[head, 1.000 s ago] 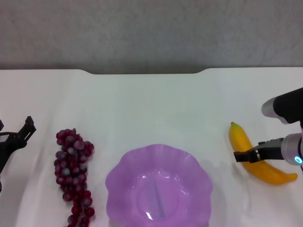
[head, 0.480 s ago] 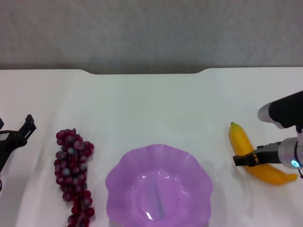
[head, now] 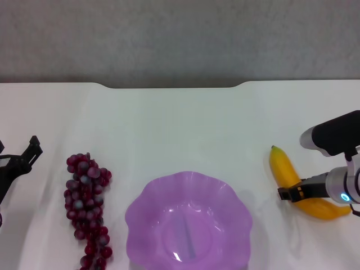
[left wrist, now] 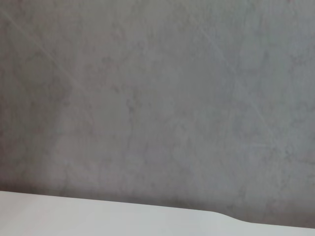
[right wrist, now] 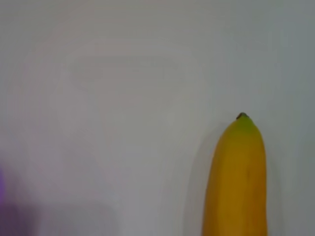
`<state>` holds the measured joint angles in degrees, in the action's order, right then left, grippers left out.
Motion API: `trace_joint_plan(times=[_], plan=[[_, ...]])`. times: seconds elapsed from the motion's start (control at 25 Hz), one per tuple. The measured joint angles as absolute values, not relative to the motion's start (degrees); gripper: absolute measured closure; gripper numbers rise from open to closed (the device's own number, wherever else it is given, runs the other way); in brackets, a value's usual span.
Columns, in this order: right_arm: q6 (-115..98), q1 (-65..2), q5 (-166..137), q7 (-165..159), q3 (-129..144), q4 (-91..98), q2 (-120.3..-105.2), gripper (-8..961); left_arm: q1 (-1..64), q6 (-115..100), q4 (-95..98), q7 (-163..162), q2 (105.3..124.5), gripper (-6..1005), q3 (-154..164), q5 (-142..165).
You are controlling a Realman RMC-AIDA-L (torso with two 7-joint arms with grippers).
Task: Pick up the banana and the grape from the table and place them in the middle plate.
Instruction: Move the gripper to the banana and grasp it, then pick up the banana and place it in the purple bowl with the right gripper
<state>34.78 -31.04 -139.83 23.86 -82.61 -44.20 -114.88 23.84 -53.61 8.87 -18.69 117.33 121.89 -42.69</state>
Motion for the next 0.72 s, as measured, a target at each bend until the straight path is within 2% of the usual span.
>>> trace_joint_plan(times=[0.16,0.4,0.6,0.72], plan=[[33.67,-30.99,-139.82,23.82,-81.54,-44.58,-114.95,388,23.78,-53.61,8.88,-18.63,117.34,108,121.88,-42.69],[32.82,-30.68,-139.83,23.59,-80.74,-45.02,-115.01,455,23.66,-53.61,8.88,-18.86,117.37,108,121.66,-42.69],[31.74,-29.61,-139.53,23.39,-79.99,-46.77,-115.06,454,23.64,-53.6,8.88,-18.67,117.3,108,121.82,-42.72],[31.87,-26.58,-137.86,23.48,-78.37,-52.3,-114.96,453,23.62,-53.54,8.88,-18.62,117.3,108,121.88,-42.72]])
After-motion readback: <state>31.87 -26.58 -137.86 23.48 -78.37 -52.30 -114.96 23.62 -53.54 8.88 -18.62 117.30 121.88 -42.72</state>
